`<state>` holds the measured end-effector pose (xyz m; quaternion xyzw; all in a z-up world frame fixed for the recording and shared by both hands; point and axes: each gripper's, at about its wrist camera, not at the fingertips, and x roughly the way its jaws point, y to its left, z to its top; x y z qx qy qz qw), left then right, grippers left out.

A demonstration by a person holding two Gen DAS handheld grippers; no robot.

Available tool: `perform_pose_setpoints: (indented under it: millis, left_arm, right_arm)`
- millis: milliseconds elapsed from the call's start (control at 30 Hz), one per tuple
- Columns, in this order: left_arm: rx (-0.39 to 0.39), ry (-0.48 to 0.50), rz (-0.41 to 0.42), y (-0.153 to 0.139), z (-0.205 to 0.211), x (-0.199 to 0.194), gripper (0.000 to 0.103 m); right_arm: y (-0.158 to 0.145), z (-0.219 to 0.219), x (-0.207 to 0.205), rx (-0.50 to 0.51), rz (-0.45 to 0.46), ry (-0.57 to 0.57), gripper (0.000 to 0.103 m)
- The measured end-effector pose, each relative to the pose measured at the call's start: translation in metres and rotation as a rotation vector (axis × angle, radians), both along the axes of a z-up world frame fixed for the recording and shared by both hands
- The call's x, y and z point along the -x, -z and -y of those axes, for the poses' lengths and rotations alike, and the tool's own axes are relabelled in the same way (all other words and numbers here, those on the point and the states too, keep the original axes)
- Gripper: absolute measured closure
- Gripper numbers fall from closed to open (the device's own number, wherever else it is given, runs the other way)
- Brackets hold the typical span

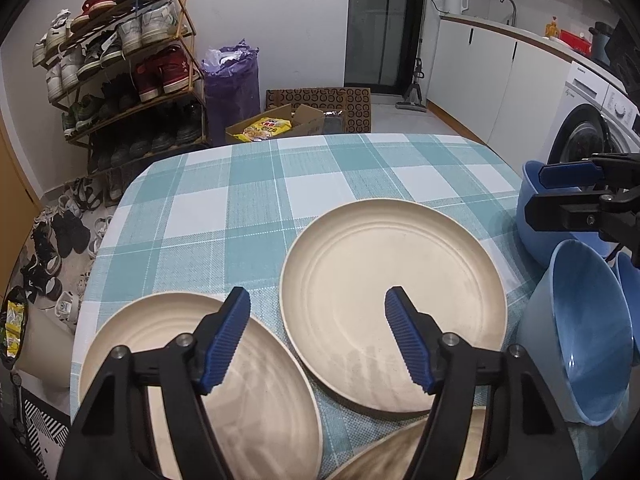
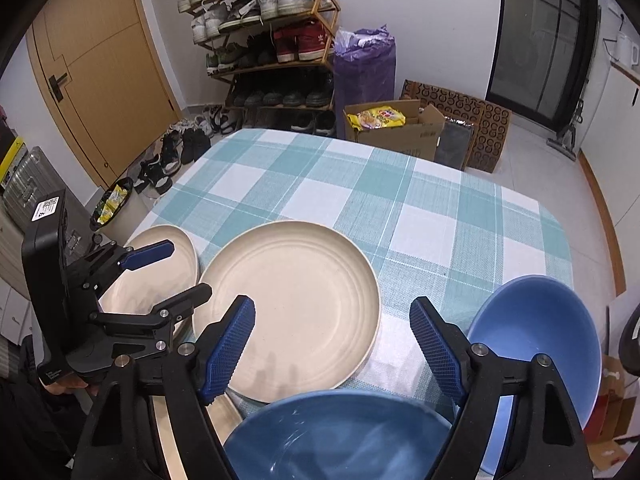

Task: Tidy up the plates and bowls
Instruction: 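Move the left gripper toward the large beige plate rim while the right gripper approaches it too, then close the left gripper on the large plate rim while the right gripper closes beside it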

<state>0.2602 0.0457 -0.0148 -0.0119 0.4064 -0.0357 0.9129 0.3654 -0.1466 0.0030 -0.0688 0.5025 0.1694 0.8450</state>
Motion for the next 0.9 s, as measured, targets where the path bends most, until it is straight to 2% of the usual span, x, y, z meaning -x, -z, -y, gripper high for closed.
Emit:
perform_pose_setpoints:
  millis: [233,333,433,700,800,900]
  left_arm:
    - [0.004,0.004,-0.019,0.007,0.0,-0.005,0.034]
    - [0.0,0.01,-0.032,0.011,0.001,-0.008,0.038]
    - [0.003,0.013,-0.047,0.015,0.001,-0.011,0.04]
    - [0.003,0.021,-0.085,0.025,0.004,-0.02,0.05]
    - [-0.002,0.023,-0.091,0.028,0.005,-0.022,0.052]
    - [-0.013,0.026,-0.091,0.029,0.005,-0.022,0.052]
  right_arm:
    - [0.012,-0.001,-0.011,0.021,-0.051,0.013,0.021]
    - [0.018,-0.001,-0.015,0.029,-0.075,0.016,0.021]
    - [0.026,-0.002,-0.019,0.042,-0.1,0.017,0.029]
    - [0.045,-0.001,-0.03,0.069,-0.161,0.026,0.035]
    - [0.053,-0.002,-0.034,0.08,-0.188,0.022,0.036]
    - [0.061,-0.003,-0.038,0.088,-0.214,0.02,0.041]
